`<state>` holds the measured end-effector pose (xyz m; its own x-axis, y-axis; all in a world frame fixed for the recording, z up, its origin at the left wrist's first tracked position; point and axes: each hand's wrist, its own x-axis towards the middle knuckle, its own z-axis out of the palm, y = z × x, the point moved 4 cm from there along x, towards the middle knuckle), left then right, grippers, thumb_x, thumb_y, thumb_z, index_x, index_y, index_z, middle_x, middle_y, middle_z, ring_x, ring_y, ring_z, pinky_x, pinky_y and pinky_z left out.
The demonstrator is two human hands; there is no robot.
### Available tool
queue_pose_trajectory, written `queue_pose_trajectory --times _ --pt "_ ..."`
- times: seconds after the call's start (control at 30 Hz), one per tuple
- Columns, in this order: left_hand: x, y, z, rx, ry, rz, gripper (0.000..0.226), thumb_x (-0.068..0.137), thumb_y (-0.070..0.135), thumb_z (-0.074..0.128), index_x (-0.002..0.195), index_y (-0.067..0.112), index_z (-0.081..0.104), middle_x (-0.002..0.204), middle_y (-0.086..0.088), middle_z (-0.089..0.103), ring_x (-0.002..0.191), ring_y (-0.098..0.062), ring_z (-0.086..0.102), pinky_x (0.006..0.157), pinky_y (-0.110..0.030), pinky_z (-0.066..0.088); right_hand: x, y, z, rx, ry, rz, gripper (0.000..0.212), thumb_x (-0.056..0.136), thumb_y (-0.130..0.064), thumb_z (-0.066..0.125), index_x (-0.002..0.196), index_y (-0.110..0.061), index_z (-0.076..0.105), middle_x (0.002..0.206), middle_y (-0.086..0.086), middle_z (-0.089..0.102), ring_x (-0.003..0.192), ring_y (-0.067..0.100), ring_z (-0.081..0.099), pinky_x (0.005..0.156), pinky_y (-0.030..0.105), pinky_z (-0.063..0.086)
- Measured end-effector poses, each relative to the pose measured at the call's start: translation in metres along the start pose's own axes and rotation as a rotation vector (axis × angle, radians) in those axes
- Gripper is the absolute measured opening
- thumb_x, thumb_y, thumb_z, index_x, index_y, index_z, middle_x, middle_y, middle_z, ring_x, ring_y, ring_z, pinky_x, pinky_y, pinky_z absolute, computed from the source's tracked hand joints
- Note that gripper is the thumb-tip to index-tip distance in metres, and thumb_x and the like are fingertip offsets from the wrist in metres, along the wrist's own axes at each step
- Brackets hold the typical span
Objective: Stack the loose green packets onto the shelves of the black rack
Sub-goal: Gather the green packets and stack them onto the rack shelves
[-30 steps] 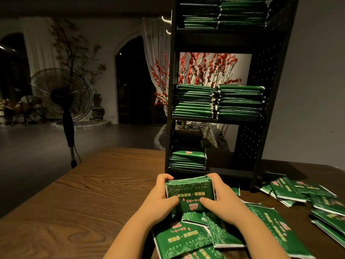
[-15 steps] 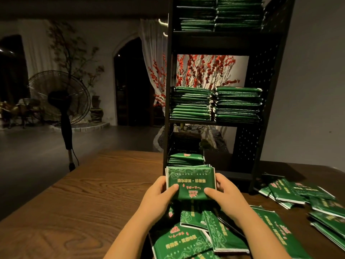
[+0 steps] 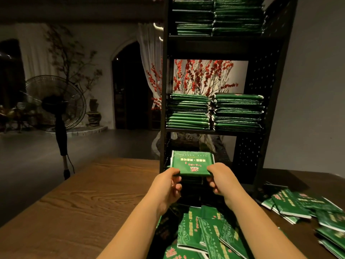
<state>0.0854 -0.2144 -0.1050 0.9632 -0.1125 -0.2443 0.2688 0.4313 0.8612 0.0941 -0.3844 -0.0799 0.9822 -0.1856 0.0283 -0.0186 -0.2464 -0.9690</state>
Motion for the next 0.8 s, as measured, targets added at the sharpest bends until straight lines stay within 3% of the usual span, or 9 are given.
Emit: queue_pose_trajectory --times 0.23,0.33,0.43,0.6,0.67,0.8 --pt "0.017 0.002 0.009 -0.178 0.085 0.017 0.017 0.094 0.028 0.065 0.086 0.013 0.061 0.064 0.005 0.057 0.042 -0.004 0.046 0.037 -0.017 0.032 0.026 -0.004 0.007 -0.085 0.082 0.001 0.023 0.099 -0.032 0.044 0.092 -0.012 0.052 0.073 0.005 0.042 0.066 0.020 0.041 0.060 0.032 0.032" --pt "0.015 0.002 0.011 -0.243 0.118 0.009 0.020 0.094 0.029 0.066 0.085 0.011 0.063 0.063 0.005 0.059 0.043 -0.004 0.048 0.040 -0.017 0.033 0.030 0.002 0.013 0.033 0.066 0.060 0.027 0.100 -0.038 0.047 0.107 -0.013 0.054 0.076 0.003 0.048 0.063 0.016 0.043 0.051 0.029 0.034" --pt "0.012 0.003 0.011 -0.298 0.116 -0.008 0.020 0.094 0.029 0.065 0.089 0.009 0.066 0.067 0.003 0.061 0.046 -0.005 0.049 0.046 -0.017 0.034 0.030 0.005 0.010 0.167 0.119 0.065 0.031 0.100 -0.033 0.050 0.118 -0.008 0.054 0.085 0.004 0.057 0.060 0.013 0.045 0.042 0.023 0.033" --pt "0.012 0.003 0.007 -0.367 0.122 -0.002 0.021 0.095 0.027 0.064 0.094 0.006 0.067 0.061 0.000 0.064 0.043 -0.004 0.048 0.039 -0.014 0.039 0.018 0.006 0.008 0.206 0.121 0.029 0.018 0.096 -0.027 0.053 0.101 -0.016 0.066 0.091 0.004 0.062 0.071 0.015 0.049 0.052 0.027 0.036" --pt "0.009 0.003 0.007 -0.348 0.102 -0.009 0.023 0.097 0.028 0.061 0.098 0.007 0.068 0.056 0.000 0.064 0.043 -0.004 0.045 0.040 -0.013 0.039 0.013 0.007 0.009 0.189 0.097 0.026 0.019 0.094 -0.029 0.055 0.104 -0.019 0.068 0.099 0.004 0.065 0.078 0.015 0.052 0.057 0.029 0.040" --pt "0.005 0.001 -0.001 -0.291 0.107 0.014 0.019 0.098 0.023 0.058 0.110 0.010 0.065 0.090 -0.002 0.070 0.054 -0.007 0.050 0.042 -0.015 0.041 -0.002 0.005 0.002 0.069 0.112 -0.084 0.023 0.098 -0.024 0.051 0.116 -0.021 0.065 0.109 -0.001 0.063 0.086 0.011 0.056 0.067 0.025 0.043"
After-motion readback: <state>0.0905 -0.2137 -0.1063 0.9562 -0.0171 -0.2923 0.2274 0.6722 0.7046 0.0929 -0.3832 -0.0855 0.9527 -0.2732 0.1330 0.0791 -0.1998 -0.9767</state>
